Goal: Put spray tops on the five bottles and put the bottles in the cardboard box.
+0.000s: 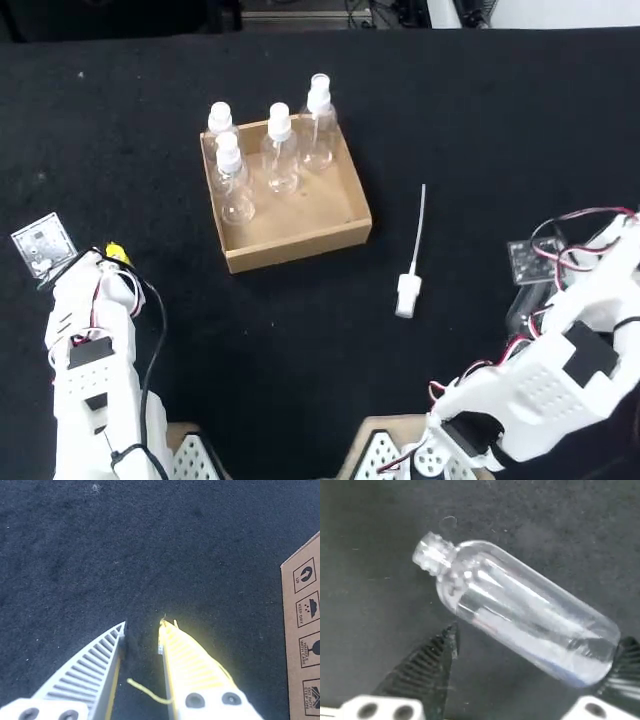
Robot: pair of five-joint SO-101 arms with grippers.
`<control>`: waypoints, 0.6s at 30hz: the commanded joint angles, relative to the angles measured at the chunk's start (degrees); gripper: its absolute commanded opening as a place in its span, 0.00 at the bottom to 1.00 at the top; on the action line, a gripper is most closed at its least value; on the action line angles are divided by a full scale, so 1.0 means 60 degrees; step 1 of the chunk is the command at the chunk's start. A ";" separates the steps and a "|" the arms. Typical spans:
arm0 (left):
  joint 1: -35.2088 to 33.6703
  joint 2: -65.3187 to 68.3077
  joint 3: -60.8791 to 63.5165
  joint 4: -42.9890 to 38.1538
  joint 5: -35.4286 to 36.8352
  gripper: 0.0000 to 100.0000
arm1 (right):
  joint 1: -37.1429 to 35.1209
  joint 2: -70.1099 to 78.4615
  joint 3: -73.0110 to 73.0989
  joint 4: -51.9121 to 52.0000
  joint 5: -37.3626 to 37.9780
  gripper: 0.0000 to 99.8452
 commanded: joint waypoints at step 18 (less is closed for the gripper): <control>0.0139 -0.0147 -0.0051 -0.0220 -0.0117 0.09 | -0.0088 -0.0081 0.0930 -0.1802 -0.7414 0.25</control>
